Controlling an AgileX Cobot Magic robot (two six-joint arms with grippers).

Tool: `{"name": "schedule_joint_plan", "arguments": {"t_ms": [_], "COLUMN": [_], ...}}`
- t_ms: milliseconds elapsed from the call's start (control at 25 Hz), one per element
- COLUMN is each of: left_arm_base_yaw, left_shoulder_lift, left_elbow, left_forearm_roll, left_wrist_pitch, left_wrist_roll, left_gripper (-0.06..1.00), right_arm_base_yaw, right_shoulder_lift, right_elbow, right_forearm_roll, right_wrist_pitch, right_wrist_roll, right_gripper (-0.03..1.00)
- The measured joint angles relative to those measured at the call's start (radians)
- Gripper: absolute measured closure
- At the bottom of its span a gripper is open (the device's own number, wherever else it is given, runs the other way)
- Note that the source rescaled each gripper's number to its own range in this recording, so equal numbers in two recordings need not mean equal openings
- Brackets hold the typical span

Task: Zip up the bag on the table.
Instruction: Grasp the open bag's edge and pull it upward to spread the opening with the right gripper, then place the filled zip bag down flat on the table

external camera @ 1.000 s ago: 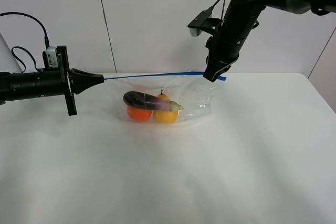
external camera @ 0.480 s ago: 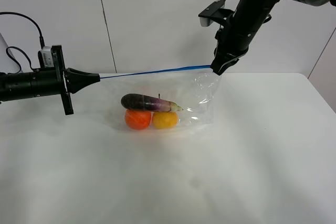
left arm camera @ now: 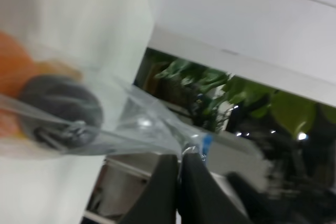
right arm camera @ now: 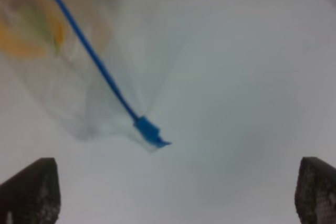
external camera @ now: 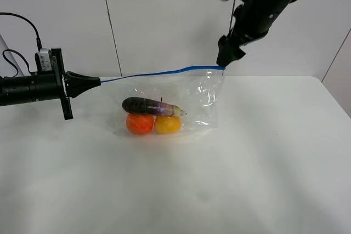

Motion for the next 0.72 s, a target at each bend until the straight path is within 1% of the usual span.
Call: {"name": "schedule_joint_plan", "arguments": {"t_ms": [200, 320, 480, 560, 640, 680, 720], "left_arm_base_yaw": [0.001, 0.001, 0.001, 0.001, 0.001, 0.001, 0.001], "left_shoulder_lift": [-0.001, -0.001, -0.001, -0.001, -0.001, -0.001, -0.001], "left_elbow": [-0.002, -0.003, -0.003, -0.003, -0.003, -0.003, -0.003], "left_forearm_roll": [0.147, 0.202, 0.288, 0.302, 0.307, 0.308, 0.308], "left_wrist_pitch": [-0.020, -0.023, -0.023, -0.023, -0.023, -0.024, -0.026], "left_wrist_roll": [0.002, 0.004, 0.006, 0.006, 0.006, 0.006, 0.010], "left_gripper": [0.94, 0.94, 0.94, 0.94, 0.90, 0.84, 0.75], "right_arm_base_yaw": [0.000, 0.000, 0.000, 0.000, 0.000, 0.000, 0.000], "right_shoulder_lift": [-0.108, -0.176, -0.265, -0.311, -0.366, -0.392, -0.424], "right_elbow": [-0.078, -0.088, -0.088, -0.088, -0.085, -0.077, -0.069], "right_forearm_roll": [0.002, 0.001, -0.008, -0.025, -0.048, -0.058, -0.072], "right_wrist_pitch": [-0.003, 0.000, 0.040, 0.071, 0.079, 0.079, 0.081], "right_wrist_roll": [0.102, 0.166, 0.233, 0.264, 0.303, 0.321, 0.334], "right_gripper": [-0.03, -0.03, -0.03, -0.03, -0.03, -0.03, -0.03]}}
